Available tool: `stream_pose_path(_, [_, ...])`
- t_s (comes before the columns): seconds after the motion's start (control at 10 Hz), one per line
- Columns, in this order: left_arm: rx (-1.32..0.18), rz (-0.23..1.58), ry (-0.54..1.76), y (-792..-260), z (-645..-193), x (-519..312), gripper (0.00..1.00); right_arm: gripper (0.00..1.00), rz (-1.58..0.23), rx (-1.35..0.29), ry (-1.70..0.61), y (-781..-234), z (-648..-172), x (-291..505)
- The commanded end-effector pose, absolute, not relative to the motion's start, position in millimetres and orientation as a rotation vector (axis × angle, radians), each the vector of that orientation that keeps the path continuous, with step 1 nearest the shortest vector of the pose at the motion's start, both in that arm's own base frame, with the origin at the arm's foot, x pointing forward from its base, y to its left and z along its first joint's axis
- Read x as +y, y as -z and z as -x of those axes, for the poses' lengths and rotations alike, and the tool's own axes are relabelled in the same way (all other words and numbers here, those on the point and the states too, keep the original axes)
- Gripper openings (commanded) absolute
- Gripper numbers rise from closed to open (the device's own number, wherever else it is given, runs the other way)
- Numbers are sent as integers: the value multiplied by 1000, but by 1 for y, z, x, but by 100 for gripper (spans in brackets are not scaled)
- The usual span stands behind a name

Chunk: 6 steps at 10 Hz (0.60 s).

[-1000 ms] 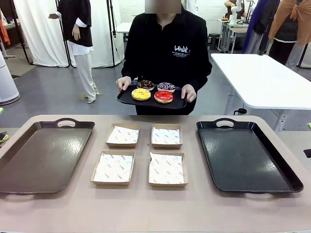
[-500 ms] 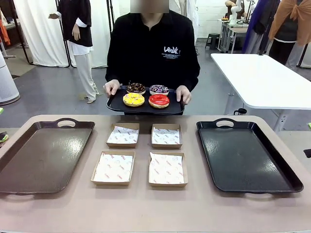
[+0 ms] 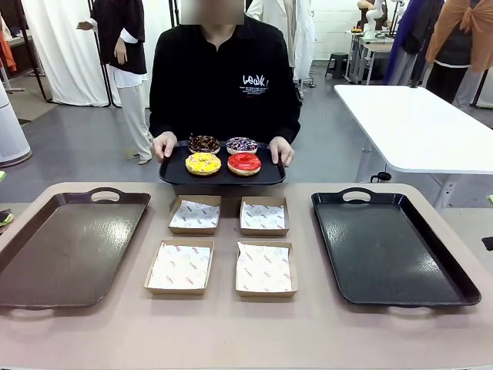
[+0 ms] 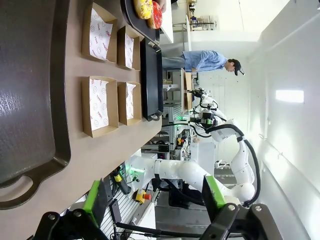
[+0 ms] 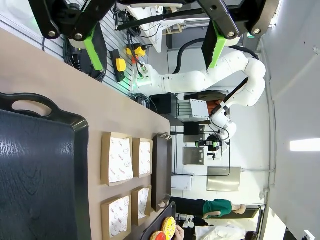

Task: Individually package the donuts and arrange them on the tray.
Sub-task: Pick up one Paper togo box.

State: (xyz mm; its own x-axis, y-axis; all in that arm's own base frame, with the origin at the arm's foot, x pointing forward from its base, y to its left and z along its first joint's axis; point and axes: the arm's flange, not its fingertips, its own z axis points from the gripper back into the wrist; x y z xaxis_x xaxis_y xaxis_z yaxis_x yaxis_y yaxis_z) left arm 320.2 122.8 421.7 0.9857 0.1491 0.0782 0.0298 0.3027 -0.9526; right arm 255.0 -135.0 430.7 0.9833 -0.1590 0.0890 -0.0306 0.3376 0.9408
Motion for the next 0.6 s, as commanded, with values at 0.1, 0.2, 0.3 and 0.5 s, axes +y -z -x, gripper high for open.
stream_pose_path(0.1, [-173, 1280, -77, -423, -320, 124, 100, 100, -1237, -179, 91, -428, -255, -133])
stream_pose_path(0.2, [-173, 1280, -77, -423, -320, 124, 100, 100, -1237, -179, 91, -428, -255, -133])
stream_pose_path(0.3, [-173, 1280, -77, -423, -320, 124, 100, 100, -1237, -179, 91, -428, -255, -133])
stream_pose_path(0.5, [-173, 1280, -77, -423, -320, 124, 100, 100, -1237, -179, 91, -428, -255, -133])
